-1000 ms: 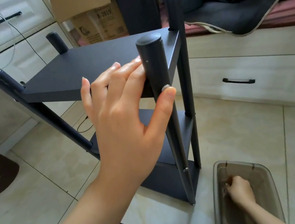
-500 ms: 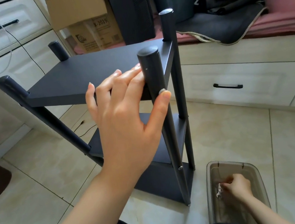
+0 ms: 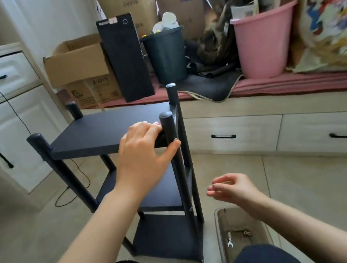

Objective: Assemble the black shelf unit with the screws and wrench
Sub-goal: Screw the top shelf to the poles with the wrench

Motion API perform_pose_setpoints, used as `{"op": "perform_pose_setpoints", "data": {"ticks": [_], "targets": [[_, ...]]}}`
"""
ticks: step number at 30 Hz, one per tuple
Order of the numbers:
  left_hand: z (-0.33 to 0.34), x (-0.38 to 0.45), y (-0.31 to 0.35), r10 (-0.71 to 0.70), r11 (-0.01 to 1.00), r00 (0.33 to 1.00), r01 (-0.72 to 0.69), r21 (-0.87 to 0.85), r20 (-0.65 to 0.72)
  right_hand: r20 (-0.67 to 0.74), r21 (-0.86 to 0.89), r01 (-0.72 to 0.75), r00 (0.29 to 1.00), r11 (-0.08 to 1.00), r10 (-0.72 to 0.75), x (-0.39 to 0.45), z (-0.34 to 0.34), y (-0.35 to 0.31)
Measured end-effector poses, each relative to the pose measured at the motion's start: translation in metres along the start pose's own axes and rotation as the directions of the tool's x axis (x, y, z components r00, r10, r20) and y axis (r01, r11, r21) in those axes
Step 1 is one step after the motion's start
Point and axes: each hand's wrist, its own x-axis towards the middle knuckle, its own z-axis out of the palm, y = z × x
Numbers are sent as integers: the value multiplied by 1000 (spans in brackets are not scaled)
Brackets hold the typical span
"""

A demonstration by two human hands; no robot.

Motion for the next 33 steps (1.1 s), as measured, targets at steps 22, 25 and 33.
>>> {"op": "perform_pose_setpoints", "data": {"ticks": [22, 25, 33], "targets": [[-25, 36, 3, 136, 990, 955, -140, -2, 264, -143, 145, 395, 916, 907, -376, 16, 118, -42], [-22, 41, 6, 108, 993, 947, -119, 20, 304, -170, 198, 378, 922, 905, -348, 22, 121, -42], [-37, 53, -3, 56, 997, 966, -38, -74, 251, -189, 190, 516, 854, 835, -484, 39, 138, -57]]}}
